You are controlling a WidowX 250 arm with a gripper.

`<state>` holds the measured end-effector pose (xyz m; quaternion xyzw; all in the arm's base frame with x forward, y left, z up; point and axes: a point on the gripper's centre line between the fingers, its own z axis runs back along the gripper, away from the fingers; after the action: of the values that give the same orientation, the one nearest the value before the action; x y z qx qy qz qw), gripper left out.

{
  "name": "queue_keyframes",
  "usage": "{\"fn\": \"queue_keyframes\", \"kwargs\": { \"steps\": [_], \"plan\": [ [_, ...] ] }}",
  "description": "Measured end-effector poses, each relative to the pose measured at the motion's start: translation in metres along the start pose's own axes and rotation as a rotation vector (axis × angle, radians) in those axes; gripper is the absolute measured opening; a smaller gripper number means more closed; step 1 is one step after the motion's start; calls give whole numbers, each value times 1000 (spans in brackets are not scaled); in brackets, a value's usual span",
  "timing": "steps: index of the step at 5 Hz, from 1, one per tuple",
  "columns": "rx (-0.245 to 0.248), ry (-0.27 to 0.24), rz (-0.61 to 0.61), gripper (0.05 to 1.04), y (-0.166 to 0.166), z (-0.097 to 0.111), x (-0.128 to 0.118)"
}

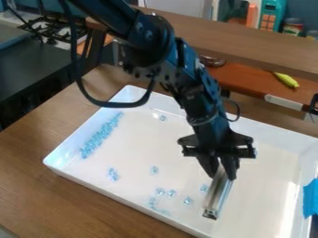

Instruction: Sweep into pile

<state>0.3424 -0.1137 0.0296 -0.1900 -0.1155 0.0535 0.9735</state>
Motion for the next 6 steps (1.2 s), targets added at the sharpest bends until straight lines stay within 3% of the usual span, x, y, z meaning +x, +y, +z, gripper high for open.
{"fn": "queue_keyframes", "kwargs": {
  "steps": [2,3,4,6],
  "plan": [
    [43,-31,-4,338,20,-20,-14],
    [60,-25,2,339,36,-21,-21],
    [82,1,28,339,61,-12,-18],
    [153,98,38,339,128,24,-8]
  ]
}}
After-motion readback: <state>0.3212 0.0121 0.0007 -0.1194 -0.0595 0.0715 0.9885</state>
